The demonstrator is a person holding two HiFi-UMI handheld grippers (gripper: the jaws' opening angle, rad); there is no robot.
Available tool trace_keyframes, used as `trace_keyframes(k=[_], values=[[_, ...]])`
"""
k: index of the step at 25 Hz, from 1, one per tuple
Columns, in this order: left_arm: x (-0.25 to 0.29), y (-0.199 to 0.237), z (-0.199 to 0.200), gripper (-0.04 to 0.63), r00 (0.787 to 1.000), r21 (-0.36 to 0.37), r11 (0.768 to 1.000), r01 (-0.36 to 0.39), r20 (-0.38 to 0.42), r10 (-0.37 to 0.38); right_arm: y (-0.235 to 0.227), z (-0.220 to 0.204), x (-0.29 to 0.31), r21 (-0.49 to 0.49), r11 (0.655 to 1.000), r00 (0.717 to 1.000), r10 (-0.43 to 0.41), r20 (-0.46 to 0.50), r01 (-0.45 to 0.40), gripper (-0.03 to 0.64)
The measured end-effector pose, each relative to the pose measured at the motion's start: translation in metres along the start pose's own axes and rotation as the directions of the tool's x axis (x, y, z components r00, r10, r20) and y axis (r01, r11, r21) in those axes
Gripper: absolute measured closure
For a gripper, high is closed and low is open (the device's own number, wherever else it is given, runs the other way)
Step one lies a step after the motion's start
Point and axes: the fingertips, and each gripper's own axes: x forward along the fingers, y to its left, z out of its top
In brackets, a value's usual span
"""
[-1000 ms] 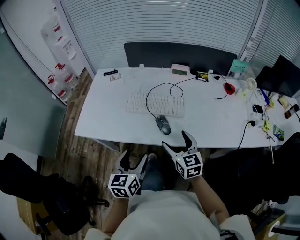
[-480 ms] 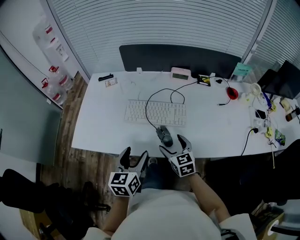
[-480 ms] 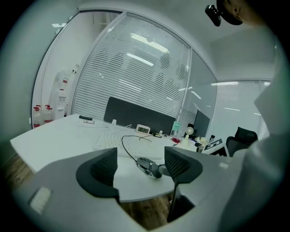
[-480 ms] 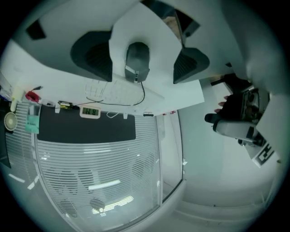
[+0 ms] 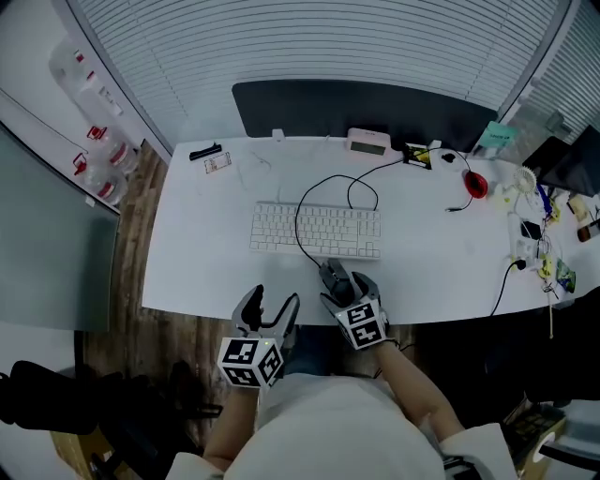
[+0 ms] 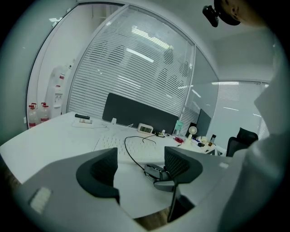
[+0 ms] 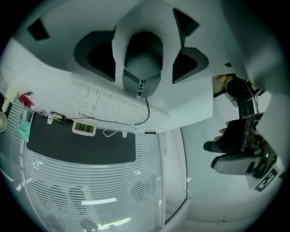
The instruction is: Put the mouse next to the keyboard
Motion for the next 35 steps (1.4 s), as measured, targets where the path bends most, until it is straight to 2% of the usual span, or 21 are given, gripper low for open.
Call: trace_keyframes(k=[3,6,7,19,29,35], values=[[0.007,0.008,0.001,0.284,1.000,-0.007,1.000,0.000,-0.009,0.000,-0.001,-0.007,0.010,0.001,1.000,0.999,-0.002,-0.045,0.002,0.225],[0.014,0.013,0.002,0.284,1.000,-0.012,1.000,0.005,-0.013,-0.005,-0.003,-0.007,0.014,-0.008,1.000,0.998,-0.009,-0.067,0.008,0.303],[0.016,0.014,0.003,0.284,1.000,-0.014,1.000,0.007,-0.014,-0.008,-0.003,-0.006,0.015,-0.010,1.000,0.997,-0.009,-0.074,0.008,0.310],[0.022,0.022,0.009,0.284,1.000,-0.023,1.000,0.015,-0.014,-0.015,0.000,-0.007,0.014,0.022,1.000,0.995,0.003,-0.104,0.000,0.328],[0.019,0.023,0.013,0.284,1.000,-0.020,1.000,0.020,-0.006,-0.020,0.002,0.016,-0.007,0.023,1.000,1.000,-0.001,-0.031,0.002,0.328],[0.021,0.018,0.014,0.284,0.999,-0.015,0.999,0.038,-0.008,-0.038,-0.011,0.037,-0.025,0.038,0.998,0.999,-0.044,0.022,0.043,0.330]])
